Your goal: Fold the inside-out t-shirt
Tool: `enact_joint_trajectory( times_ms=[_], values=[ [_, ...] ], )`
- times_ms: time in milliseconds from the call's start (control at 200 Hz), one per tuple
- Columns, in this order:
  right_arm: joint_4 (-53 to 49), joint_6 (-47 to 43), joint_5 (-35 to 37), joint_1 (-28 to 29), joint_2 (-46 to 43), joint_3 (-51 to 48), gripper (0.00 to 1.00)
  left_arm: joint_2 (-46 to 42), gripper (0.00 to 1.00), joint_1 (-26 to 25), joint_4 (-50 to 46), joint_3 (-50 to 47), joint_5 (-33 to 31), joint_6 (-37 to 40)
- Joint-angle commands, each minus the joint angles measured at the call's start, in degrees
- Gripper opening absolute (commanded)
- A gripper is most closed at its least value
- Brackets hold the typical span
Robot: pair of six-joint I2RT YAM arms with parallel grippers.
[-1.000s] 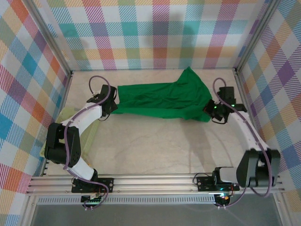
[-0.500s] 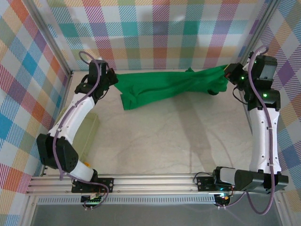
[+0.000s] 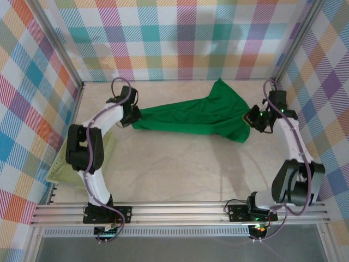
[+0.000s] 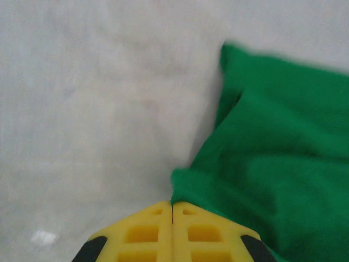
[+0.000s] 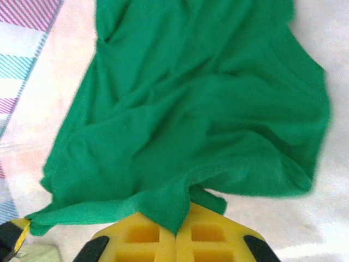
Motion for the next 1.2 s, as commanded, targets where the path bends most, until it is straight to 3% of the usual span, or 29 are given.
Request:
enact_joint_trajectory(
  times_ms=[0, 105, 190, 270, 380, 445, 535, 625, 765, 885, 1030, 1195],
  values=[
    [5.9, 3.5, -5.4, -0.4, 3.5, 14.5, 0.00, 3.5, 0.00, 1.4, -6.9, 20.6, 0.4, -1.4],
    [4.4, 4.9, -5.8, -0.1, 8.1, 30.3, 0.00, 14.2, 0.00, 2.2, -14.7, 47.5, 1.8, 0.3],
    [2.3, 4.1, -5.2, -0.1, 11.2, 43.6, 0.00, 23.6, 0.00, 3.7, -19.3, 75.0, 6.6, 1.2],
    [0.3, 2.6, -4.9, -0.4, 13.2, 53.5, 0.00, 24.7, 0.00, 5.3, -17.9, 83.3, 10.8, 0.8],
    [-0.1, 0.1, -6.8, -0.5, 11.5, 56.8, 0.00, 14.1, 0.00, 5.4, -13.0, 69.5, 11.7, 4.5],
    [0.1, -1.6, -7.0, -0.5, 8.0, 52.8, 0.00, 4.2, 0.00, 5.4, -6.1, 52.1, 12.5, 6.4],
    [4.1, -3.1, -7.9, -0.5, 0.2, 40.4, 0.00, -9.6, 0.00, 5.4, 4.9, 28.8, 12.8, 8.0],
    [5.9, -3.6, -6.6, -0.5, -8.5, 27.4, 0.00, -20.3, 0.00, 5.4, 10.3, 12.5, 13.7, 8.5],
    [1.8, -3.6, 3.4, -0.5, -20.1, 10.8, 0.00, -31.2, 0.00, 3.1, 15.0, -7.7, 16.5, 7.7],
    [-2.3, -4.9, 9.8, -0.6, -25.2, 1.0, 0.00, -34.3, 0.00, -0.4, 12.3, -19.1, 13.7, 6.0],
    [-3.9, -5.7, 8.6, -0.7, -25.6, -7.7, 0.00, -34.2, 0.00, -1.7, 10.6, -30.7, 8.7, 2.7],
    [1.0, -3.6, 1.8, -0.8, -19.1, -5.1, 0.00, -25.1, 0.00, -1.0, 5.2, -22.0, 3.8, 1.6]
  ],
)
